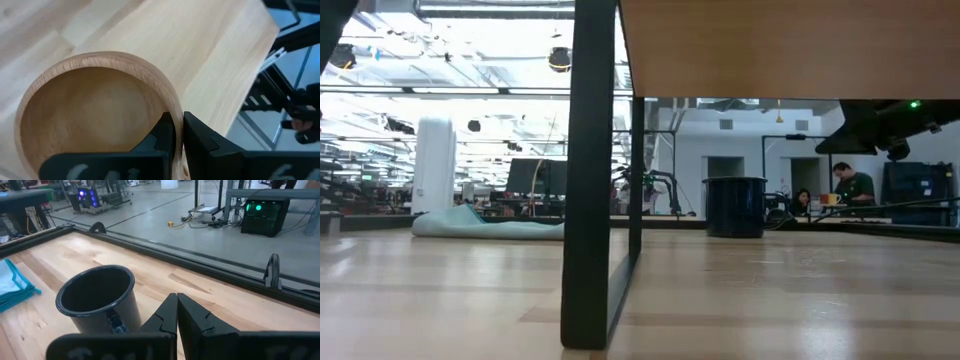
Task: Stack small to large cups/mugs on shelf
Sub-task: Put the brown mug on the shelf
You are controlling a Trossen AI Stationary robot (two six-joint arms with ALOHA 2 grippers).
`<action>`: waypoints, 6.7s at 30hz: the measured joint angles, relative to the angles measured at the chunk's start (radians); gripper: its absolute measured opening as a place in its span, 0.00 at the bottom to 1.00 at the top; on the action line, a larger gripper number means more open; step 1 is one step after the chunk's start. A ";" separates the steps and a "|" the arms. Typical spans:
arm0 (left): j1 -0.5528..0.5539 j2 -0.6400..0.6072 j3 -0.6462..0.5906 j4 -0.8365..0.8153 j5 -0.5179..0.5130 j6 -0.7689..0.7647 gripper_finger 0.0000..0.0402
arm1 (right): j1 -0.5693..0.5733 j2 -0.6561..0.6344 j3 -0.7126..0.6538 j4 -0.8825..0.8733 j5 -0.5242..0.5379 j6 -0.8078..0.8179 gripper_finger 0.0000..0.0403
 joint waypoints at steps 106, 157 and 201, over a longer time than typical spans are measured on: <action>0.050 0.007 0.000 0.029 0.090 0.022 0.23 | 0.000 0.001 0.000 -0.001 0.000 -0.011 0.08; 0.071 0.074 0.015 0.083 0.238 0.046 0.44 | 0.000 0.009 0.000 -0.002 0.000 -0.026 0.08; 0.097 0.077 0.012 0.082 0.316 0.089 0.22 | 0.000 0.009 0.000 -0.001 0.002 -0.064 0.08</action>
